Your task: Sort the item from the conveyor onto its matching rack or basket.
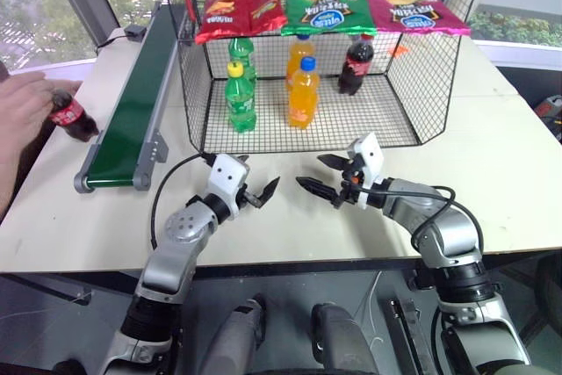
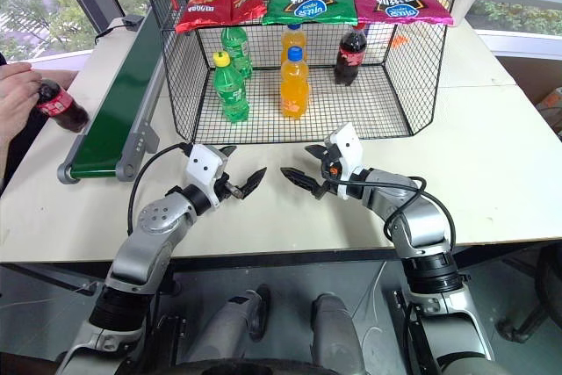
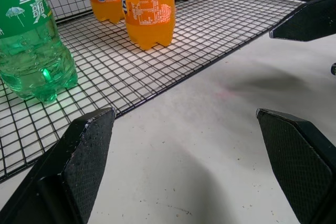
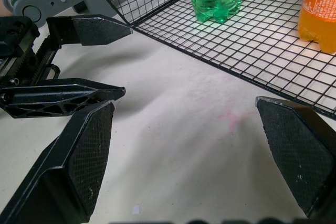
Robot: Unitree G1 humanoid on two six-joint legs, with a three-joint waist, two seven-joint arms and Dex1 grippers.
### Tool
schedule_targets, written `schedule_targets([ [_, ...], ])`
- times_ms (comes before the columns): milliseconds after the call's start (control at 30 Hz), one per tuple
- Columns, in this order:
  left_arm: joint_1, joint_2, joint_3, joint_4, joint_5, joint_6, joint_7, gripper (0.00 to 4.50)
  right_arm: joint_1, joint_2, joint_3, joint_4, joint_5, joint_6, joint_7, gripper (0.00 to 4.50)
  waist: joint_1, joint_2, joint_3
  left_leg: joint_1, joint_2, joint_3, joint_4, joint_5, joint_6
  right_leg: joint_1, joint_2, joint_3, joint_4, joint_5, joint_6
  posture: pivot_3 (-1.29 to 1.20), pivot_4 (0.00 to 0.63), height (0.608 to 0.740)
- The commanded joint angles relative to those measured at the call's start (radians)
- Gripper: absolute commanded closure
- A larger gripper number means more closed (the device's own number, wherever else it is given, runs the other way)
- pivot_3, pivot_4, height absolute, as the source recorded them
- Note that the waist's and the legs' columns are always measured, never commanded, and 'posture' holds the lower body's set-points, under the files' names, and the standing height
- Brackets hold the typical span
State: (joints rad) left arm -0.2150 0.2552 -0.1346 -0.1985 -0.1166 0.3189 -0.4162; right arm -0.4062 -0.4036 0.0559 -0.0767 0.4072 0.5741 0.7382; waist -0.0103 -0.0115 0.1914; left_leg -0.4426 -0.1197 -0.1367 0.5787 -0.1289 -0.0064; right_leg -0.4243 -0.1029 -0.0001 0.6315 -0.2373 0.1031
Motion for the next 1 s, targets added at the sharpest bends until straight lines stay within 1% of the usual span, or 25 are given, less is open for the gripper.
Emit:
schedule_targets([
  [33,-0.001,-0.005,0.009,-0.026,-0.009,-0.039,-0.007,0.00,-0.024,-0.001,-0.001,-0.043,0.007,-0.008,0.005,0.07,0.000,0.000,0.000,0.000,0.000,0.000,0.000,0.000,0.000,0.000,0.000,0.000,0.000,0.000,0.000,0.00,0.150,0.738],
  [1000,-0.004,0.005,0.006,-0.022,0.004,-0.026,0.000,0.00,-0.024,-0.001,0.005,-0.040,-0.001,-0.013,0.010,0.07,0.000,0.000,0.000,0.000,0.000,0.000,0.000,0.000,0.000,0.000,0.000,0.000,0.000,0.000,0.000,0.00,0.150,0.738],
])
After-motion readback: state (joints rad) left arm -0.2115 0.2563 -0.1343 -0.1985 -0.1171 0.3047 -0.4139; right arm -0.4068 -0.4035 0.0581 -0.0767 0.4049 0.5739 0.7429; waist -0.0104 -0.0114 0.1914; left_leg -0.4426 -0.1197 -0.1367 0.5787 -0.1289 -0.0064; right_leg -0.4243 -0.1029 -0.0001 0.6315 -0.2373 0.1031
